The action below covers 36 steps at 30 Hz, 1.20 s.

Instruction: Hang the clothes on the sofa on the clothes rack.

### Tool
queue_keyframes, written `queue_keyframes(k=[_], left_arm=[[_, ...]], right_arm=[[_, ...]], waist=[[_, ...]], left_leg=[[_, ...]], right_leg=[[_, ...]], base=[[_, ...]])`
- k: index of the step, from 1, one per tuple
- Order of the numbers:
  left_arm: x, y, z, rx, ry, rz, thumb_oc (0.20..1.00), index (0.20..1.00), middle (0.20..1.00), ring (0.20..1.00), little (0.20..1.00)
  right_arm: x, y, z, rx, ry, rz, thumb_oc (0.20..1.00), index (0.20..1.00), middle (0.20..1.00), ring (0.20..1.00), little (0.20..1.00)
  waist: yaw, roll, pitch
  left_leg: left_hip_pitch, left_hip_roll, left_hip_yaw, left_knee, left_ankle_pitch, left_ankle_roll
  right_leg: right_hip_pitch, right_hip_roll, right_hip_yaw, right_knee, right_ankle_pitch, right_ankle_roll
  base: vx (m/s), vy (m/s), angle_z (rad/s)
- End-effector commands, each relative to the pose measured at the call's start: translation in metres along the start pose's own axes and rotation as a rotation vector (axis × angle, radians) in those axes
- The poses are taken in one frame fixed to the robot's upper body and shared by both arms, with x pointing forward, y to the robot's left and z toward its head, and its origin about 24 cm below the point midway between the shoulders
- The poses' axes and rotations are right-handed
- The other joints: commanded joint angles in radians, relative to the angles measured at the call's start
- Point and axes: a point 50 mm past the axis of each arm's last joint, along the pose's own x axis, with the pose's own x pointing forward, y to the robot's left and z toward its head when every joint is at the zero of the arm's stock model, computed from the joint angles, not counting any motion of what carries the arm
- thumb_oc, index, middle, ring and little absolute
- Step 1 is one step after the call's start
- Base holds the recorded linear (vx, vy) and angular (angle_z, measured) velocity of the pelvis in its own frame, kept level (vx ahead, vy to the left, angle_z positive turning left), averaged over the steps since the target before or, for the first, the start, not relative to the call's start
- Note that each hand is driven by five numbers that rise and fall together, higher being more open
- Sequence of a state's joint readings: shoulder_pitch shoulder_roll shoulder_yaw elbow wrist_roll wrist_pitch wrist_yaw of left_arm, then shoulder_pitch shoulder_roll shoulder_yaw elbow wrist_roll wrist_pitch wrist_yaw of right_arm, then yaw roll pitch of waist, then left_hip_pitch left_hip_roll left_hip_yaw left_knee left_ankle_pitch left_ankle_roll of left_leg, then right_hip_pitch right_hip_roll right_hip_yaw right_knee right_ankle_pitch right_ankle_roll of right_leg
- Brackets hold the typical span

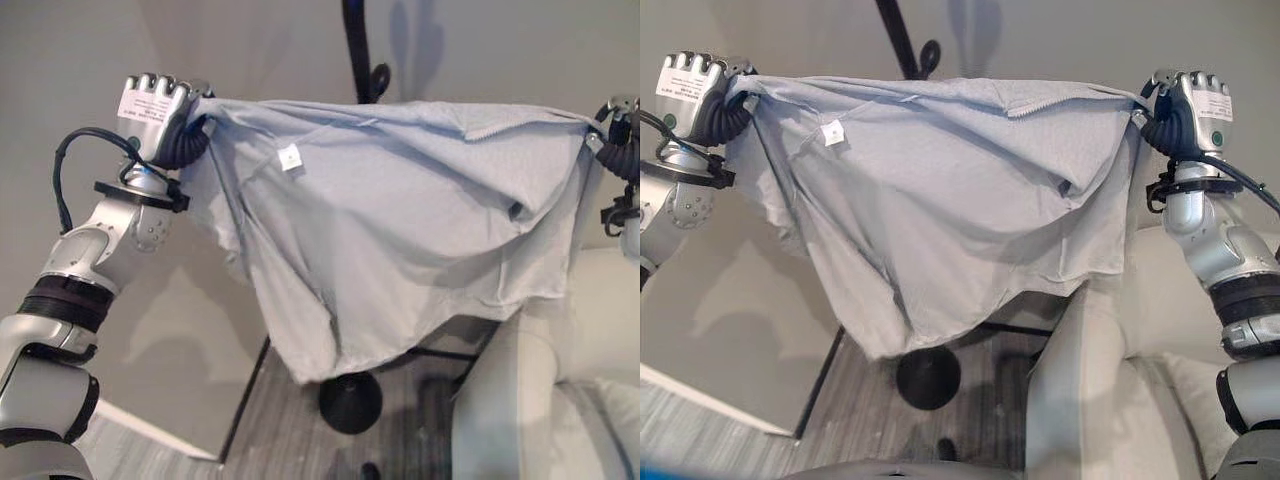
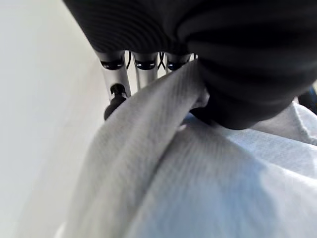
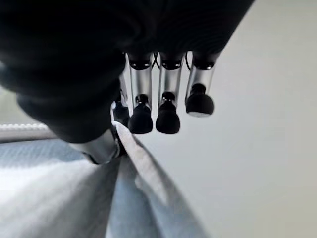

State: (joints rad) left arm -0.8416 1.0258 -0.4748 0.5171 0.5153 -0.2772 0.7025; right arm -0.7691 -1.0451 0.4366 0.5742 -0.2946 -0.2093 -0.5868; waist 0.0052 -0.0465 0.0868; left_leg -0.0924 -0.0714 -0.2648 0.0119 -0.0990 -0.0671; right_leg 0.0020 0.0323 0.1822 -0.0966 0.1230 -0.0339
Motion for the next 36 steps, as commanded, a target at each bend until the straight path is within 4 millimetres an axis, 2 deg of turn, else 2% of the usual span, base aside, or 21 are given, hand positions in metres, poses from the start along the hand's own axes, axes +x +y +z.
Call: queue_keyframes(k=[1, 2, 4, 11, 14, 17, 21, 23, 25, 26, 27, 28, 31, 32, 33, 35, 36], left_arm=[[0.006, 0.028, -0.038, 0.065, 0.176, 0.091, 0.2, 0.2, 0.2, 0.2, 0.2], [0.006, 0.028, -0.038, 0.066, 0.176, 0.091, 0.2, 0.2, 0.2, 0.2, 0.2], [-0.004, 0.021, -0.042, 0.072, 0.196, 0.043, 0.2, 0.2, 0.2, 0.2, 0.2], [-0.018, 0.004, -0.052, 0.013, 0.314, -0.005, 0.2, 0.2, 0.2, 0.2, 0.2], [-0.018, 0.005, -0.055, 0.011, 0.342, 0.007, 0.2, 0.2, 0.2, 0.2, 0.2], [-0.009, 0.015, -0.06, 0.01, 0.363, 0.057, 0.2, 0.2, 0.2, 0.2, 0.2], [0.0, 0.016, -0.06, -0.013, 0.38, 0.071, 0.2, 0.2, 0.2, 0.2, 0.2], [0.0, 0.006, -0.058, -0.045, 0.406, 0.038, 0.2, 0.2, 0.2, 0.2, 0.2], [-0.009, -0.014, -0.055, -0.093, 0.456, -0.027, 0.2, 0.2, 0.2, 0.2, 0.2], [-0.009, -0.014, -0.055, -0.093, 0.456, -0.027, 0.2, 0.2, 0.2, 0.2, 0.2], [-0.022, -0.028, -0.058, -0.097, 0.504, -0.093, 0.2, 0.2, 0.2, 0.2, 0.2], [-0.022, -0.028, -0.058, -0.097, 0.504, -0.093, 0.2, 0.2, 0.2, 0.2, 0.2], [-0.062, -0.061, -0.06, -0.119, 0.638, -0.242, 0.2, 0.2, 0.2, 0.2, 0.2], [-0.062, -0.061, -0.06, -0.119, 0.638, -0.243, 0.2, 0.2, 0.2, 0.2, 0.2], [-0.086, -0.075, -0.056, -0.134, 0.685, -0.31, 0.2, 0.2, 0.2, 0.2, 0.2], [-0.111, -0.09, -0.048, -0.161, 0.725, -0.372, 0.2, 0.2, 0.2, 0.2, 0.2], [-0.117, -0.093, -0.046, -0.168, 0.734, -0.383, 0.2, 0.2, 0.2, 0.2, 0.2]], right_arm=[[0.006, -0.029, -0.031, -0.087, 0.131, -0.07, 0.2, 0.2, 0.2, 0.2, 0.2], [0.006, -0.029, -0.031, -0.087, 0.131, -0.069, 0.2, 0.2, 0.2, 0.2, 0.2], [0.0, -0.014, -0.032, -0.083, 0.159, -0.01, 0.2, 0.2, 0.2, 0.2, 0.2], [-0.002, 0.003, -0.039, -0.073, 0.242, 0.066, 0.2, 0.2, 0.2, 0.2, 0.2], [0.001, 0.003, -0.04, -0.089, 0.252, 0.074, 0.2, 0.2, 0.2, 0.2, 0.2], [0.012, -0.008, -0.041, -0.11, 0.255, 0.051, 0.2, 0.2, 0.2, 0.2, 0.2], [0.017, -0.007, -0.043, -0.115, 0.279, 0.075, 0.2, 0.2, 0.2, 0.2, 0.2], [0.016, 0.001, -0.045, -0.119, 0.301, 0.13, 0.2, 0.2, 0.2, 0.2, 0.2], [0.008, 0.021, -0.044, -0.099, 0.33, 0.213, 0.2, 0.2, 0.2, 0.2, 0.2], [0.009, 0.021, -0.044, -0.099, 0.33, 0.213, 0.2, 0.2, 0.2, 0.2, 0.2], [0.001, 0.032, -0.045, -0.085, 0.356, 0.259, 0.2, 0.2, 0.2, 0.2, 0.2], [0.001, 0.032, -0.045, -0.085, 0.356, 0.259, 0.2, 0.2, 0.2, 0.2, 0.2], [-0.029, 0.07, -0.045, -0.022, 0.442, 0.373, 0.2, 0.2, 0.2, 0.2, 0.2], [-0.03, 0.07, -0.045, -0.022, 0.442, 0.374, 0.2, 0.2, 0.2, 0.2, 0.2], [-0.046, 0.086, -0.041, 0.02, 0.466, 0.413, 0.2, 0.2, 0.2, 0.2, 0.2], [-0.065, 0.105, -0.034, 0.061, 0.482, 0.467, 0.2, 0.2, 0.2, 0.2, 0.2], [-0.07, 0.109, -0.033, 0.07, 0.484, 0.477, 0.2, 0.2, 0.2, 0.2, 0.2]], waist=[[0.02, 0.049, -0.116], [0.02, 0.049, -0.116], [0.029, 0.049, -0.148], [0.044, 0.047, -0.165], [0.048, 0.046, -0.163], [0.048, 0.045, -0.163], [0.047, 0.047, -0.165], [0.046, 0.05, -0.161], [0.045, 0.054, -0.152], [0.044, 0.054, -0.152], [0.043, 0.056, -0.145], [0.043, 0.056, -0.146], [0.044, 0.061, -0.126], [0.043, 0.061, -0.127], [0.045, 0.061, -0.116], [0.05, 0.059, -0.106], [0.05, 0.059, -0.106]], left_leg=[[-0.007, 0.012, 0.072, -0.099, 0.185, -0.012], [-0.006, 0.012, 0.072, -0.099, 0.185, -0.012], [0.015, 0.013, 0.082, -0.099, 0.215, -0.016], [0.019, 0.008, 0.097, -0.099, 0.209, -0.002], [0.016, 0.007, 0.097, -0.099, 0.208, 0.002], [0.017, 0.005, 0.095, -0.099, 0.203, 0.011], [0.023, 0.007, 0.098, -0.099, 0.2, 0.013], [0.021, 0.007, 0.097, -0.099, 0.203, 0.012], [0.011, 0.006, 0.093, -0.099, 0.208, 0.011], [0.011, 0.006, 0.093, -0.099, 0.208, 0.011], [0.006, 0.006, 0.092, -0.099, 0.211, 0.01], [0.005, 0.006, 0.092, -0.099, 0.211, 0.01], [-0.013, 0.005, 0.088, -0.099, 0.22, 0.009], [-0.014, 0.005, 0.088, -0.099, 0.22, 0.009], [-0.019, 0.004, 0.083, -0.099, 0.222, 0.009], [-0.025, 0.005, 0.082, -0.099, 0.223, 0.009], [-0.026, 0.005, 0.082, -0.099, 0.224, 0.009]], right_leg=[[0.129, 0.071, 0.009, 0.049, -0.169, 0.13], [0.129, 0.071, 0.009, 0.048, -0.169, 0.13], [0.144, 0.041, 0.006, 0.032, -0.177, 0.136], [0.137, 0.007, 0.008, 0.014, -0.172, 0.15], [0.132, 0.004, 0.015, 0.013, -0.172, 0.153], [0.127, 0.001, 0.021, 0.011, -0.171, 0.157], [0.129, 0.002, 0.021, 0.009, -0.173, 0.159], [0.124, 0.003, 0.018, 0.009, -0.172, 0.16], [0.114, 0.007, 0.017, 0.009, -0.17, 0.159], [0.113, 0.007, 0.016, 0.009, -0.17, 0.159], [0.108, 0.009, 0.014, 0.009, -0.169, 0.159], [0.107, 0.009, 0.014, 0.009, -0.169, 0.159], [0.092, 0.011, 0.011, 0.009, -0.166, 0.158], [0.091, 0.011, 0.011, 0.009, -0.166, 0.158], [0.085, 0.013, 0.011, 0.01, -0.165, 0.156], [0.079, 0.014, 0.008, 0.011, -0.163, 0.153], [0.079, 0.015, 0.007, 0.011, -0.163, 0.152]], base=[[0.17, 0.119, -0.51], [0.16, 0.064, -0.61], [0.23, 0.104, -0.43], [0.1, 0.046, -0.21], [0.04, 0.013, -0.14], [0.07, 0.006, -0.1], [0.04, -0.007, -0.05], [0.02, -0.009, 0.0], [0.0, 0.0, 0.0], [0.0, 0.0, 0.0], [0.0, -0.007, -0.04], [-0.01, -0.019, -0.03], [0.0, -0.006, -0.02], [-0.01, -0.025, 0.03], [-0.01, -0.025, 0.09], [-0.01, -0.028, 0.1], [0.0, -0.016, 0.06]])
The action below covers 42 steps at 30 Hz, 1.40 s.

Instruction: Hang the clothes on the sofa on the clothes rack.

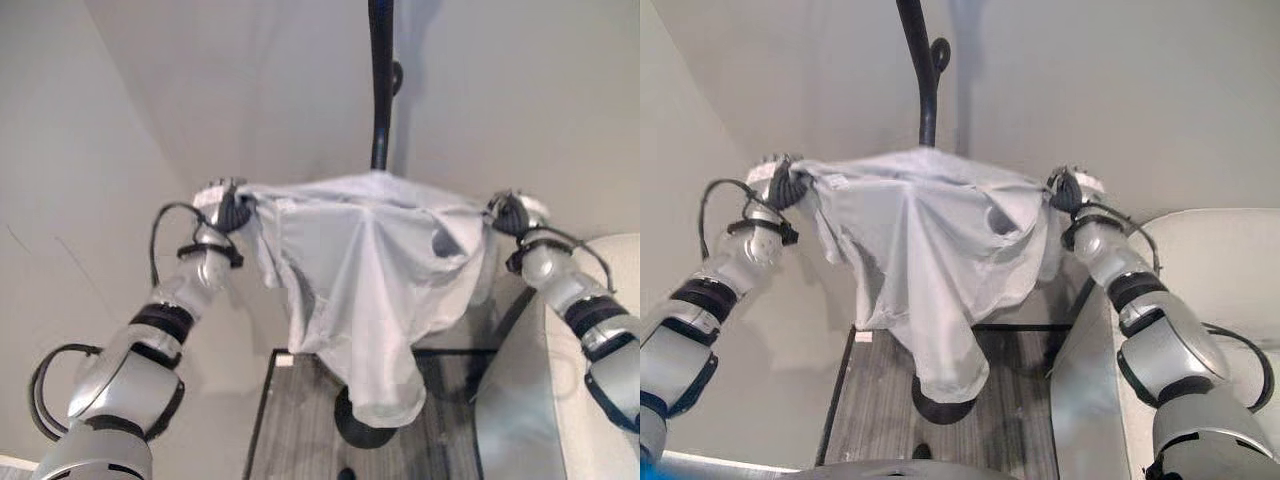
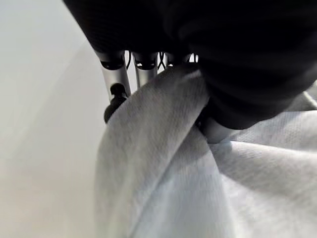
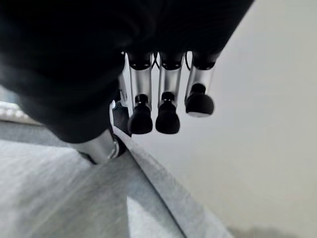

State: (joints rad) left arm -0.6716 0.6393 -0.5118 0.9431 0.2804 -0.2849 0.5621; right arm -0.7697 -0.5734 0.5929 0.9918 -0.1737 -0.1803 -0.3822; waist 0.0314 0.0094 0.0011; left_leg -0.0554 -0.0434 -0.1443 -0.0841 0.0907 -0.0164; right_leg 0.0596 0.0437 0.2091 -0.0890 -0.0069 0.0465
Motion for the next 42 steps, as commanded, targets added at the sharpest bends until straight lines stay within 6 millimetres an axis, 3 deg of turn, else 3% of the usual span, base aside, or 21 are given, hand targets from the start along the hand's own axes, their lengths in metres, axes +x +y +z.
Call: queue_keyframes(k=[1, 3, 5, 9, 10, 11, 12, 13, 14, 15, 16, 19, 21, 23, 24, 28, 31, 32, 34, 38, 42], left_arm=[[0.001, 0.048, -0.056, 0.066, 0.275, 0.141, 0.2, 0.2, 0.2, 0.2, 0.2], [-0.009, 0.034, -0.059, 0.035, 0.299, 0.121, 0.2, 0.2, 0.2, 0.2, 0.2], [-0.035, -0.003, -0.06, -0.054, 0.356, 0.065, 0.2, 0.2, 0.2, 0.2, 0.2], [-0.065, -0.055, -0.041, -0.293, 0.438, 0.005, 0.2, 0.2, 0.2, 0.2, 0.2], [-0.081, -0.08, -0.025, -0.467, 0.491, -0.02, 0.2, 0.2, 0.2, 0.2, 0.2], [-0.082, -0.081, -0.025, -0.467, 0.492, -0.021, 0.379, 0.379, 0.379, 0.379, 0.379], [-0.096, -0.105, -0.002, -0.789, 0.6, -0.01, 1.0, 1.0, 1.0, 1.0, 1.0], [-0.096, -0.105, -0.003, -0.789, 0.601, -0.011, 1.0, 1.0, 1.0, 1.0, 1.0], [-0.103, -0.115, 0.005, -0.893, 0.64, -0.046, 1.0, 1.0, 1.0, 1.0, 1.0], [-0.104, -0.119, 0.01, -0.933, 0.642, -0.068, 1.0, 1.0, 1.0, 1.0, 1.0], [-0.109, -0.124, 0.013, -0.997, 0.658, -0.094, 1.0, 1.0, 1.0, 1.0, 1.0], [-0.118, -0.129, 0.016, -1.056, 0.664, -0.144, 1.0, 1.0, 1.0, 1.0, 1.0], [-0.137, -0.133, -0.004, -1.136, 0.783, -0.141, 1.0, 1.0, 1.0, 1.0, 1.0], [-0.141, -0.13, -0.012, -1.159, 0.823, -0.104, 1.0, 1.0, 1.0, 1.0, 1.0], [-0.154, -0.127, -0.03, -1.186, 0.909, -0.037, 1.0, 1.0, 1.0, 1.0, 1.0], [-0.174, -0.125, -0.05, -1.185, 1.016, 0.026, 1.0, 1.0, 1.0, 1.0, 1.0], [-0.197, -0.121, -0.07, -1.196, 1.12, 0.105, 1.0, 1.0, 1.0, 1.0, 1.0], [-0.215, -0.116, -0.083, -1.179, 1.173, 0.142, 1.0, 1.0, 1.0, 1.0, 1.0], [-0.223, -0.115, -0.087, -1.172, 1.193, 0.143, 1.0, 1.0, 1.0, 1.0, 1.0], [-0.263, -0.115, -0.099, -1.122, 1.31, 0.117, 1.0, 1.0, 1.0, 1.0, 1.0], [-0.306, -0.122, -0.1, -1.072, 1.461, 0.03, 1.0, 1.0, 1.0, 1.0, 1.0]], right_arm=[[-0.007, -0.055, -0.06, -0.112, 0.236, -0.123, 0.2, 0.2, 0.2, 0.2, 0.2], [-0.01, -0.038, -0.056, -0.073, 0.219, -0.098, 0.2, 0.2, 0.2, 0.2, 0.2], [-0.02, -0.001, -0.047, -0.014, 0.191, -0.026, 0.2, 0.2, 0.2, 0.2, 0.2], [-0.038, 0.052, -0.026, 0.114, 0.16, 0.076, 0.2, 0.2, 0.2, 0.2, 0.2], [-0.051, 0.08, -0.012, 0.241, 0.166, 0.115, 0.2, 0.2, 0.2, 0.2, 0.2], [-0.051, 0.08, -0.012, 0.241, 0.166, 0.115, 0.2, 0.2, 0.2, 0.2, 0.2], [-0.067, 0.112, 0.012, 0.518, 0.204, 0.167, 0.2, 0.2, 0.2, 0.2, 0.2], [-0.067, 0.112, 0.012, 0.519, 0.205, 0.168, 0.2, 0.2, 0.2, 0.2, 0.2], [-0.071, 0.12, 0.022, 0.634, 0.215, 0.196, 0.426, 0.426, 0.426, 0.426, 0.426], [-0.075, 0.125, 0.026, 0.688, 0.225, 0.211, 0.868, 0.868, 0.868, 0.868, 0.868], [-0.078, 0.129, 0.031, 0.757, 0.231, 0.232, 1.0, 1.0, 1.0, 1.0, 1.0], [-0.083, 0.13, 0.033, 0.895, 0.241, 0.254, 1.0, 1.0, 1.0, 1.0, 1.0], [-0.088, 0.127, 0.015, 0.963, 0.308, 0.226, 1.0, 1.0, 1.0, 1.0, 1.0], [-0.088, 0.125, 0.01, 0.977, 0.326, 0.208, 1.0, 1.0, 1.0, 1.0, 1.0], [-0.092, 0.12, -0.005, 1.013, 0.372, 0.159, 1.0, 1.0, 1.0, 1.0, 1.0], [-0.1, 0.116, -0.021, 1.039, 0.416, 0.118, 1.0, 1.0, 1.0, 1.0, 1.0], [-0.109, 0.112, -0.034, 1.061, 0.447, 0.075, 1.0, 1.0, 1.0, 1.0, 1.0], [-0.116, 0.109, -0.043, 1.094, 0.468, 0.037, 1.0, 1.0, 1.0, 1.0, 1.0], [-0.12, 0.109, -0.046, 1.117, 0.482, 0.019, 1.0, 1.0, 1.0, 1.0, 1.0], [-0.146, 0.122, -0.065, 1.315, 0.637, -0.087, 1.0, 1.0, 1.0, 1.0, 1.0], [-0.188, 0.153, -0.082, 1.495, 0.892, -0.16, 1.0, 1.0, 1.0, 1.0, 1.0]], waist=[[0.025, 0.002, -0.017], [0.026, 0.002, -0.013], [0.031, -0.002, -0.007], [0.033, -0.007, -0.002], [0.033, -0.009, -0.002], [0.033, -0.009, -0.003], [0.032, -0.007, -0.001], [0.032, -0.008, -0.001], [0.031, -0.007, 0.0], [0.03, -0.006, 0.0], [0.03, -0.005, 0.0], [0.029, -0.005, -0.001], [0.033, -0.007, -0.012], [0.034, -0.008, -0.015], [0.036, -0.011, -0.023], [0.035, -0.015, -0.034], [0.033, -0.018, -0.044], [0.034, -0.02, -0.05], [0.033, -0.02, -0.052], [0.033, -0.019, -0.056], [0.029, -0.016, -0.057]], left_leg=[[-0.065, -0.023, -0.039, -0.003, 0.034, -0.042], [-0.065, -0.023, -0.039, -0.003, 0.033, -0.041], [-0.061, -0.022, -0.043, -0.003, 0.03, -0.038], [-0.051, -0.02, -0.046, -0.003, 0.027, -0.036], [-0.047, -0.019, -0.048, -0.003, 0.025, -0.034], [-0.047, -0.019, -0.048, -0.003, 0.025, -0.034], [-0.043, -0.018, -0.051, -0.003, 0.024, -0.034], [-0.042, -0.019, -0.051, -0.003, 0.024, -0.034], [-0.04, -0.018, -0.053, -0.003, 0.023, -0.033], [-0.04, -0.018, -0.055, -0.003, 0.023, -0.033], [-0.039, -0.018, -0.056, -0.003, 0.023, -0.033], [-0.033, -0.017, -0.059, -0.003, 0.022, -0.034], [-0.027, -0.014, -0.055, -0.003, 0.019, -0.035], [-0.025, -0.014, -0.055, -0.003, 0.018, -0.035], [-0.02, -0.014, -0.054, -0.003, 0.016, -0.036], [-0.014, -0.013, -0.047, -0.003, 0.012, -0.037], [-0.01, -0.011, -0.042, -0.003, 0.007, -0.036], [-0.007, -0.01, -0.038, -0.003, 0.005, -0.035], [-0.005, -0.01, -0.037, -0.003, 0.004, -0.035], [-0.001, -0.011, -0.034, -0.003, 0.003, -0.032], [0.003, -0.012, -0.028, -0.003, 0.001, -0.032]], right_leg=[[0.02, 0.003, -0.019, 0.003, -0.033, 0.071], [0.019, 0.004, -0.017, 0.002, -0.032, 0.069], [0.022, 0.006, -0.015, 0.002, -0.035, 0.063], [0.031, 0.008, -0.014, 0.002, -0.042, 0.051], [0.035, 0.01, -0.014, 0.002, -0.044, 0.044], [0.035, 0.01, -0.014, 0.002, -0.045, 0.044], [0.037, 0.013, -0.011, 0.002, -0.045, 0.036], [0.038, 0.013, -0.011, 0.002, -0.045, 0.036], [0.038, 0.014, -0.009, 0.002, -0.044, 0.033], [0.038, 0.014, -0.009, 0.002, -0.043, 0.032], [0.038, 0.014, -0.009, 0.002, -0.043, 0.031], [0.04, 0.016, -0.01, 0.002, -0.04, 0.03], [0.047, 0.016, -0.013, 0.002, -0.043, 0.032], [0.05, 0.016, -0.013, 0.002, -0.043, 0.033], [0.052, 0.014, -0.014, 0.002, -0.044, 0.034], [0.057, 0.013, -0.018, 0.002, -0.045, 0.035], [0.059, 0.01, -0.019, 0.002, -0.047, 0.038], [0.062, 0.007, -0.02, 0.002, -0.046, 0.039], [0.062, 0.006, -0.02, 0.002, -0.046, 0.039], [0.067, 0.003, -0.024, 0.002, -0.046, 0.041], [0.073, 0.003, -0.03, 0.002, -0.05, 0.038]], base=[[0.0, -0.011, 0.07], [0.0, -0.006, 0.06], [0.0, 0.0, 0.0], [0.0, 0.0, 0.0], [0.0, 0.0, 0.0], [0.0, 0.0, 0.0], [0.0, 0.0, 0.0], [0.0, 0.0, 0.0], [0.0, 0.0, 0.0], [0.0, 0.0, 0.0], [0.0, 0.0, 0.0], [-0.01, 0.008, 0.03], [0.0, 0.0, 0.0], [0.0, 0.008, 0.02], [0.01, 0.017, 0.04], [0.0, 0.0, 0.0], [0.0, 0.0, 0.0], [0.0, 0.0, 0.0], [0.0, 0.015, -0.04], [0.0, 0.0, 0.0], [0.0, 0.0, 0.0]])
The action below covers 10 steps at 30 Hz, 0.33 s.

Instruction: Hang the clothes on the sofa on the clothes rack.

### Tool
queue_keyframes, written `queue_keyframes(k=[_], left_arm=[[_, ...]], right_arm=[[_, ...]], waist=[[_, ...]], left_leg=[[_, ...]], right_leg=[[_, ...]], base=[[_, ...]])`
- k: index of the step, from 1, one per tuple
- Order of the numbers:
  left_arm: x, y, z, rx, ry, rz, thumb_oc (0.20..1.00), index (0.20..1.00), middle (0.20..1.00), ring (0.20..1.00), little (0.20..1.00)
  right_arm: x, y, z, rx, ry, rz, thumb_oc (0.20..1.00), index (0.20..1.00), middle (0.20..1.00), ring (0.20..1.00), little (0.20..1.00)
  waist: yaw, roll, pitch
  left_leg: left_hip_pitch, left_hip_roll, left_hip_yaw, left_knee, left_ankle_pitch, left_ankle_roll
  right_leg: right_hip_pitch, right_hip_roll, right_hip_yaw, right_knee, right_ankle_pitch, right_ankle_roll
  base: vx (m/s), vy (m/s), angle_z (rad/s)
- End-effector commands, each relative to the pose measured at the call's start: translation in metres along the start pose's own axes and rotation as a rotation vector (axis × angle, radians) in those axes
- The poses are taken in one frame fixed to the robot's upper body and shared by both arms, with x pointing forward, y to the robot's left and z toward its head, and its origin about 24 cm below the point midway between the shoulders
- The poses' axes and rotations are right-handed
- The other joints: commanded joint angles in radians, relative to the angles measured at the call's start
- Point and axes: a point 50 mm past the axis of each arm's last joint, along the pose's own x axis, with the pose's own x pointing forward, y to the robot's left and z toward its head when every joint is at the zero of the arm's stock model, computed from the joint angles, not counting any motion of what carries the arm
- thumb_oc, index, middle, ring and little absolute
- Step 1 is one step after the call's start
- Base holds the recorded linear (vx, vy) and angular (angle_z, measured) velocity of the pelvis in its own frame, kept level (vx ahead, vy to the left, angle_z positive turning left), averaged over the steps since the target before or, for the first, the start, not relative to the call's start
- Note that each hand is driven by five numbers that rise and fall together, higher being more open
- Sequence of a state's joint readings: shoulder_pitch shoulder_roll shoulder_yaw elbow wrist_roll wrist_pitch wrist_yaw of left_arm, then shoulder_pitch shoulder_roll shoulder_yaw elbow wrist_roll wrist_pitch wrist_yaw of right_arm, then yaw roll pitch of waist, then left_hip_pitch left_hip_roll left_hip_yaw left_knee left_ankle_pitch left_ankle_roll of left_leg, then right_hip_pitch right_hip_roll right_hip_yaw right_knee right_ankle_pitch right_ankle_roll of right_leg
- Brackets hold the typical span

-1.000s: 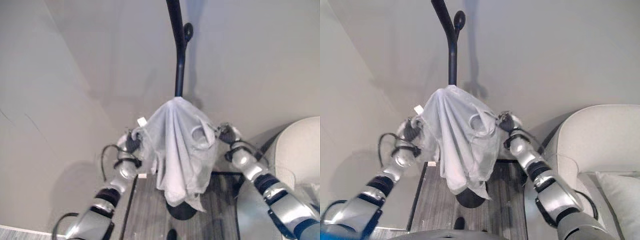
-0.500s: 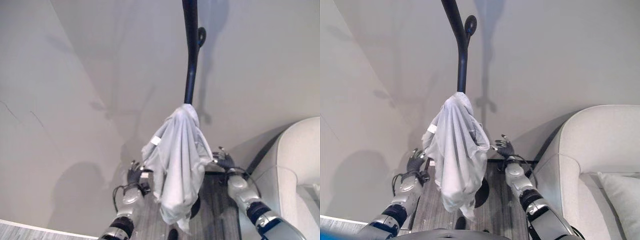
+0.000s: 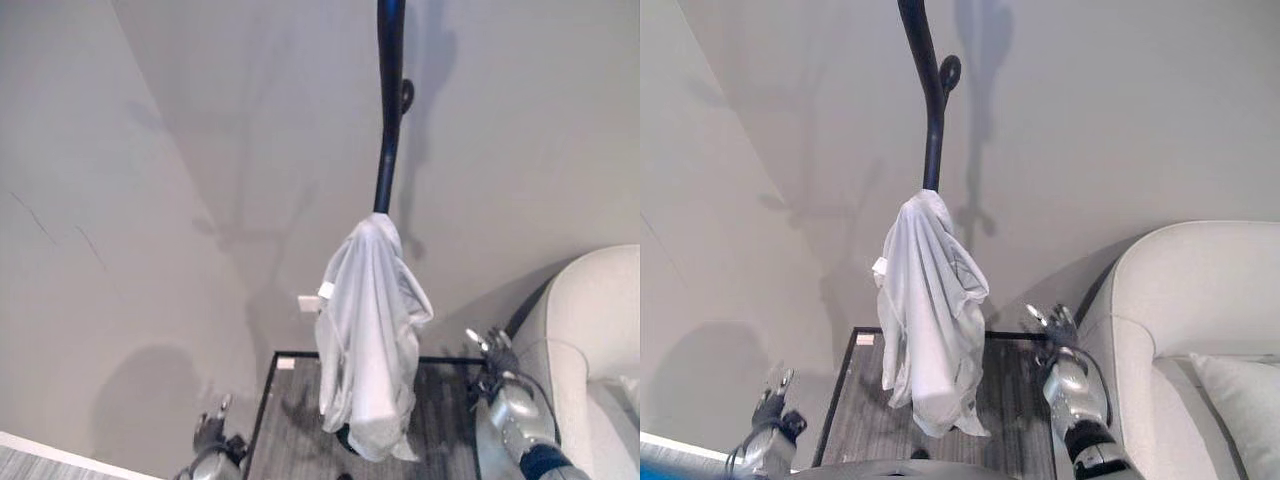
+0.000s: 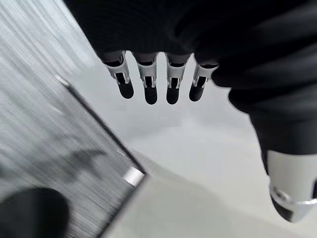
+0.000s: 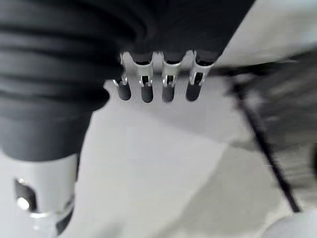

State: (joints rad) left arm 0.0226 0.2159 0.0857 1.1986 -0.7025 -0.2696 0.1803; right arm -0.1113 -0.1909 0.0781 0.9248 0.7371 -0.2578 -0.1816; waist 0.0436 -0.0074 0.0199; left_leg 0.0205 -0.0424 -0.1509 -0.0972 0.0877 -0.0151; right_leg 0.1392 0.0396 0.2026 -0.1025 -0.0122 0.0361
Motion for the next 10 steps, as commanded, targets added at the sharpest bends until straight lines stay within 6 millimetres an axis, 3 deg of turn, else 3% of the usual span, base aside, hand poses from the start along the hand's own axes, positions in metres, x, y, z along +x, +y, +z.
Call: queue_keyframes(k=[1, 3, 6, 7, 8, 10], left_arm=[[0.001, 0.011, -0.007, 0.036, 0.062, -0.006, 1.0, 1.0, 1.0, 1.0, 1.0], [-0.004, 0.019, -0.025, 0.065, 0.137, -0.005, 1.0, 1.0, 1.0, 1.0, 1.0], [-0.003, 0.019, -0.024, 0.065, 0.137, -0.005, 1.0, 1.0, 1.0, 1.0, 1.0], [-0.006, 0.021, -0.033, 0.096, 0.171, -0.013, 1.0, 1.0, 1.0, 1.0, 1.0], [-0.016, 0.031, -0.056, 0.111, 0.288, -0.004, 1.0, 1.0, 1.0, 1.0, 1.0], [-0.018, 0.031, -0.062, 0.07, 0.315, 0.009, 1.0, 1.0, 1.0, 1.0, 1.0]], right_arm=[[-0.006, -0.01, -0.022, 0.185, 0.07, -0.04, 1.0, 1.0, 1.0, 1.0, 1.0], [-0.017, -0.024, -0.052, 0.25, 0.196, -0.124, 1.0, 1.0, 1.0, 1.0, 1.0], [-0.016, -0.025, -0.052, 0.252, 0.196, -0.123, 1.0, 1.0, 1.0, 1.0, 1.0], [-0.024, -0.033, -0.068, 0.283, 0.271, -0.173, 1.0, 1.0, 1.0, 1.0, 1.0], [-0.053, -0.062, -0.111, 0.251, 0.523, -0.311, 1.0, 1.0, 1.0, 1.0, 1.0], [-0.065, -0.072, -0.123, 0.236, 0.6, -0.367, 1.0, 1.0, 1.0, 1.0, 1.0]], waist=[[0.016, 0.0, -0.076], [0.014, 0.002, -0.077], [0.014, 0.001, -0.077], [0.013, 0.002, -0.078], [0.017, 0.001, -0.078], [0.02, 0.002, -0.08]], left_leg=[[-0.072, -0.014, -0.022, 0.01, 0.004, -0.033], [-0.071, -0.013, -0.02, 0.01, 0.004, -0.034], [-0.071, -0.013, -0.02, 0.01, 0.003, -0.034], [-0.071, -0.013, -0.019, 0.01, 0.004, -0.035], [-0.073, -0.014, -0.016, 0.01, 0.005, -0.036], [-0.076, -0.014, -0.016, 0.01, 0.007, -0.036]], right_leg=[[-0.005, 0.007, -0.025, 0.015, -0.046, 0.048], [-0.005, 0.007, -0.031, 0.015, -0.047, 0.046], [-0.005, 0.007, -0.032, 0.015, -0.047, 0.046], [-0.005, 0.008, -0.034, 0.015, -0.047, 0.046], [-0.004, 0.009, -0.047, 0.015, -0.048, 0.042], [-0.006, 0.01, -0.053, 0.015, -0.048, 0.041]], base=[[0.0, 0.0, 0.0], [0.0, 0.004, 0.02], [0.0, 0.001, 0.01], [0.0, 0.0, 0.0], [0.0, 0.0, 0.0], [0.01, 0.004, 0.06]])
